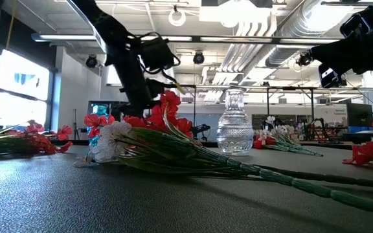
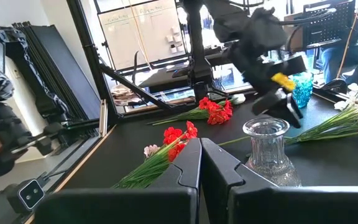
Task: Sort flowers into vase by color
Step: Put the top left white flowers into the blue vase
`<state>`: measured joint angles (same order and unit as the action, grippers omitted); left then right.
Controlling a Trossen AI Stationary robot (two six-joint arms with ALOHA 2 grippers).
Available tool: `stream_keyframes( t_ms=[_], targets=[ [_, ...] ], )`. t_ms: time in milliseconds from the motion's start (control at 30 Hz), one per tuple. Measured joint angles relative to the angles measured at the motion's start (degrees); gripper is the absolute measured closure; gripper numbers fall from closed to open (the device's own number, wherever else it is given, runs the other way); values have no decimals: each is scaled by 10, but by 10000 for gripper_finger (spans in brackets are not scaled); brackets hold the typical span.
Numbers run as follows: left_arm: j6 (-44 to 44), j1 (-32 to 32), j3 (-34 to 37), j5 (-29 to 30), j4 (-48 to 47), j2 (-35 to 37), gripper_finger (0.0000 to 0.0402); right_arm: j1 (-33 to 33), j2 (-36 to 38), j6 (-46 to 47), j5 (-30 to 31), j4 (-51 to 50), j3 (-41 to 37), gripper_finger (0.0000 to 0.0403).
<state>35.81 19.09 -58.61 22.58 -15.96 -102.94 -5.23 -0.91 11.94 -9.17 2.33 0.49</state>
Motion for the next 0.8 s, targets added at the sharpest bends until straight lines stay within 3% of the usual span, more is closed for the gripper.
stream_keyframes(
  t_ms=[300,500,800],
  targets=[
    [0,48,0,-71,79,-41,190,0,0,0,0,0,0,402],
    [1,56,0,-76,99,-57,195,0,-1,0,0,0,0,402],
    [-9,57,0,-78,98,-59,278,0,-1,0,0,0,0,402]
  ],
)
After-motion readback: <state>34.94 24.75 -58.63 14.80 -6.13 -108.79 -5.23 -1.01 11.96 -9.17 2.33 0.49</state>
